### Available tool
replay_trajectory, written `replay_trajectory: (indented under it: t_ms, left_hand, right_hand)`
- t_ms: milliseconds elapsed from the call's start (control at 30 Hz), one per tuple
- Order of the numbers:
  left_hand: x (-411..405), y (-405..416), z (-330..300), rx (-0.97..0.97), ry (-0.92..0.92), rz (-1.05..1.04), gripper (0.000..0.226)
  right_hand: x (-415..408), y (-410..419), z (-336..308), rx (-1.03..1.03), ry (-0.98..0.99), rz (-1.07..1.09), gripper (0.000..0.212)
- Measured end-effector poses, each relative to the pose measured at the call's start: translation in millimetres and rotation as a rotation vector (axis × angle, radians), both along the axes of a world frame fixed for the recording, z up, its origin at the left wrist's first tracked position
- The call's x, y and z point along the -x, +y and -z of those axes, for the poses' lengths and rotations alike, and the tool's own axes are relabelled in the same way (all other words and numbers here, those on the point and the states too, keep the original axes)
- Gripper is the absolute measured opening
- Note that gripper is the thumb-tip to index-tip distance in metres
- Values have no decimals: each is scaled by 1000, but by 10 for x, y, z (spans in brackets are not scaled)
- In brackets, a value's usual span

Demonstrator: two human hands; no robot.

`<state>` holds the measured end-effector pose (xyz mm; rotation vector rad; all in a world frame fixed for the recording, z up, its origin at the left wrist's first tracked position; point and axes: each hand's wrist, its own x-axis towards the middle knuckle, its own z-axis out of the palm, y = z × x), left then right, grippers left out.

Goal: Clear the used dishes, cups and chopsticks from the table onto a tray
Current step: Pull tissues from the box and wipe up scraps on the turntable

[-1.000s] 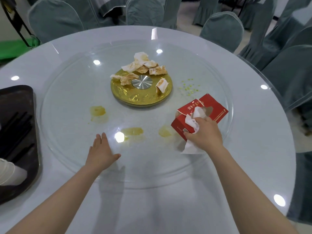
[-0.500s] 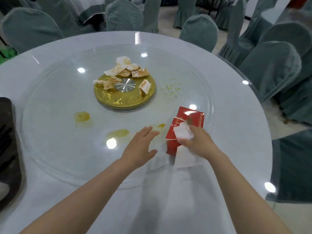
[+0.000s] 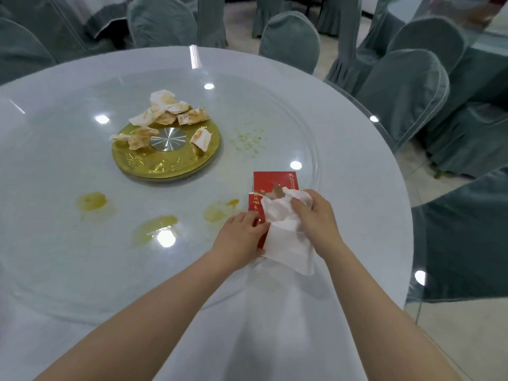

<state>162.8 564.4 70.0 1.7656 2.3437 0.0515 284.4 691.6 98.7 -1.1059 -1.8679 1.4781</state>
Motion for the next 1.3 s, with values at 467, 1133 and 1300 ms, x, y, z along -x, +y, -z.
replay_trajectory:
  t_ms: [467, 1133, 1300]
  left_hand:
    - [-105, 128, 73, -68, -71, -93, 48]
    - [315, -216, -581, -447, -520, -417, 32]
    - [491, -528, -842, -448, -723, -518, 26]
  right_hand:
    - [-310, 306, 161, 214, 271, 649, 15]
    - [-412, -46, 140, 441, 304, 758, 13]
    - [0, -352, -20, 653, 358, 626, 16]
